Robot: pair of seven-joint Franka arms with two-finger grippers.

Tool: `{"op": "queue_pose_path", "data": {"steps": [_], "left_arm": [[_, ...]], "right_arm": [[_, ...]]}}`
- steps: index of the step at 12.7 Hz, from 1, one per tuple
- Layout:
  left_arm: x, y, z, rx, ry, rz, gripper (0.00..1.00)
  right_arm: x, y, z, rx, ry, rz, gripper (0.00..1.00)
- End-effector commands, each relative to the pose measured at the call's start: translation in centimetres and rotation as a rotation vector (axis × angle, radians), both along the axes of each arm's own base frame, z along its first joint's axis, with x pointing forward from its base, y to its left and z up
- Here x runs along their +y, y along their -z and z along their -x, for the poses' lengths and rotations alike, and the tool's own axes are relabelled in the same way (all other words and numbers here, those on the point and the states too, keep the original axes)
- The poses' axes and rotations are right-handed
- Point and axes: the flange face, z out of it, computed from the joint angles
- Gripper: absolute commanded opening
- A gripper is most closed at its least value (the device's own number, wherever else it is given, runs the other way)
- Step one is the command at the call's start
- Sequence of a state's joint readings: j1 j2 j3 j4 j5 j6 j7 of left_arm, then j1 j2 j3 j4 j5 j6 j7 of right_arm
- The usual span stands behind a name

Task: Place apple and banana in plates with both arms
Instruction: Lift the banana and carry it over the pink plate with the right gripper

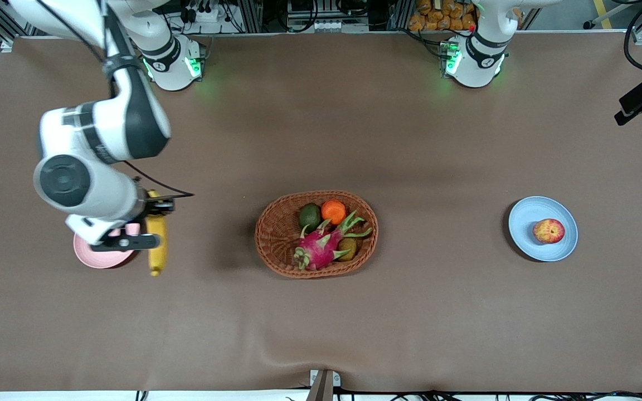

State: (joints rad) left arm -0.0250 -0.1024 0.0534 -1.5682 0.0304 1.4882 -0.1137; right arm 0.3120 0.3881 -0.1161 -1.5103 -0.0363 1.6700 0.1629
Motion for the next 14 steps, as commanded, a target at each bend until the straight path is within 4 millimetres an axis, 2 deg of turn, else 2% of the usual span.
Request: {"op": "queue_pose_path", "data": {"steps": [1, 5, 7, 9, 11, 12, 14], "left_arm": [[-0.5, -0.4, 0.4, 0.002, 0.022, 0.017, 1.00], [-0.9, 0.0, -0.1, 0.010, 0.031, 0.014, 1.00], [-2.1, 0.4, -0.8, 0.013, 0.054, 0.009, 1.00], [-2.5, -0.2, -1.4, -0.002, 0.060, 0.010, 1.00], [-3.5, -0.3, -2.2, -0.007, 0.074, 0.010, 1.00], [-3.6, -0.2, -2.2, -0.005, 0.076, 0.010, 1.00], [-3.6, -0.2, -2.2, -0.007, 0.079, 0.013, 1.00]], "right_arm": [[-5.5, -0.4, 1.2, 0.021, 0.075, -0.024, 0.00], [-13.9, 0.4, 0.7, 0.050, 0.072, -0.055, 0.00], [-18.5, 0.8, 0.6, 0.051, 0.053, -0.078, 0.00], [-22.6, 1.7, 0.9, 0.063, 0.050, -0.096, 0.00], [-25.1, 3.5, 1.1, 0.090, 0.065, -0.108, 0.00], [-25.5, 5.0, 1.1, 0.115, 0.074, -0.112, 0.00], [-25.0, 7.7, 1.0, 0.155, 0.089, -0.147, 0.00]]}}
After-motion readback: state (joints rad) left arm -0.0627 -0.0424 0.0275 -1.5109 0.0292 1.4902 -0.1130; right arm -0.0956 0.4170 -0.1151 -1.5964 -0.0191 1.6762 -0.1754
